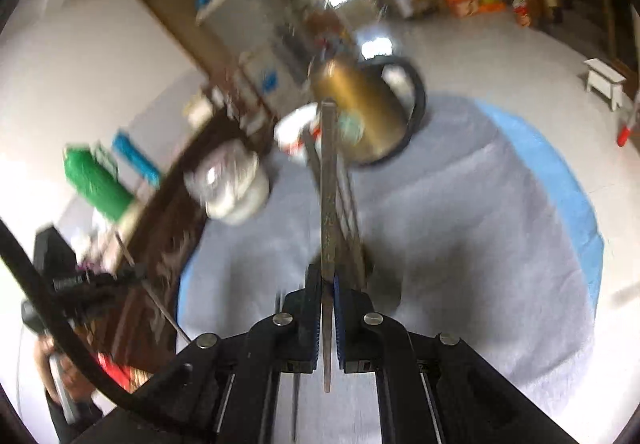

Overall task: Organize utensils
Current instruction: 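Lower both held chopsticks upright into the grey holder cup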

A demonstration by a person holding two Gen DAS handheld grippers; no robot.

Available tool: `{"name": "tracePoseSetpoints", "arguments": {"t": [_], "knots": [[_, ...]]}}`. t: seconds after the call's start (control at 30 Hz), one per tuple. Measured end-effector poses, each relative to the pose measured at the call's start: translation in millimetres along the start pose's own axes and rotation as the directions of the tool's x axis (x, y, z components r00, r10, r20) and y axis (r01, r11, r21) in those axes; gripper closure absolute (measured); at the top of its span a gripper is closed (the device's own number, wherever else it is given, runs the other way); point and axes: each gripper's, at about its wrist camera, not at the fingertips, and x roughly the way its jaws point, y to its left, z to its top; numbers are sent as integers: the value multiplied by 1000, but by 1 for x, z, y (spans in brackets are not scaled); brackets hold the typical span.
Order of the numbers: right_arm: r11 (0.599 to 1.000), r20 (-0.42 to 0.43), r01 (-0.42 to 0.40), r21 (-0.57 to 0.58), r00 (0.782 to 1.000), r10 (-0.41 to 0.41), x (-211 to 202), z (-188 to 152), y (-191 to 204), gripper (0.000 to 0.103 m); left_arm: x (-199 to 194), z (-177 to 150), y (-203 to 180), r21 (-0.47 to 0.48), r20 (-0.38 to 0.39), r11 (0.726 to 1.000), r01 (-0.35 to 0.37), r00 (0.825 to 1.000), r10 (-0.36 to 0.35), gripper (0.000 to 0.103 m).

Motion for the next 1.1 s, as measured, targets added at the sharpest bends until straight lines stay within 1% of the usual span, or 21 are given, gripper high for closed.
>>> {"name": "tracePoseSetpoints", "arguments": {"t": [0.03, 0.07, 0.13, 0.2, 0.27, 0.3, 0.37, 0.43, 0.53, 0.6, 0.73, 0.83, 0.97, 1.03, 1.1], "knots": [[1000, 31, 5, 7, 1000, -5, -6, 5, -1, 97, 2, 1, -7, 7, 22, 1000, 1, 1000, -1, 98], [1000, 59, 3, 11, 998, -3, -10, 8, -1, 97, 4, 3, -16, 15, 63, 1000, 2, 998, -3, 98], [1000, 115, 7, 21, 993, -10, -15, 17, 0, 97, 7, 8, -30, 26, 106, 1000, 0, 994, -3, 98], [1000, 162, 28, 13, 986, -30, -17, 26, 2, 97, 14, 9, -43, 45, 170, 999, -11, 986, 4, 98], [999, 206, 54, 0, 977, -53, -17, 33, 5, 97, 21, 11, -57, 68, 222, 998, -11, 975, -4, 98], [998, 223, 66, -13, 973, -62, -18, 36, 6, 97, 25, 10, -62, 77, 245, 997, -15, 970, -5, 98], [997, 228, 76, -27, 971, -68, -16, 37, 6, 97, 37, 8, -71, 100, 269, 995, -29, 963, 1, 98], [993, 232, 102, -55, 969, -87, -7, 36, 9, 97, 53, 5, -79, 130, 285, 989, -65, 958, 26, 98], [985, 228, 140, -102, 967, -114, 6, 32, 15, 97, 75, 0, -82, 159, 279, 982, -106, 958, 58, 98], [980, 223, 157, -125, 966, -127, 15, 27, 16, 97, 88, -4, -83, 178, 282, 974, -140, 955, 85, 98], [973, 193, 170, -155, 971, -138, 30, 20, 15, 97, 108, -8, -82, 197, 270, 963, -186, 954, 129, 98], [971, 150, 166, -170, 978, -141, 44, 15, 14, 97, 116, -12, -81, 206, 252, 959, -195, 957, 141, 97], [971, 100, 160, -177, 984, -144, 59, 7, 9, 97, 127, -16, -80, 221, 209, 954, -201, 966, 155, 97], [972, 67, 154, -179, 987, -144, 66, 4, 7, 97, 134, -21, -80, 237, 175, 951, -199, 972, 159, 97], [972, 40, 151, -182, 988, -146, 71, 1, 6, 97, 138, -24, -81, 249, 157, 947, -201, 974, 166, 97]]}}
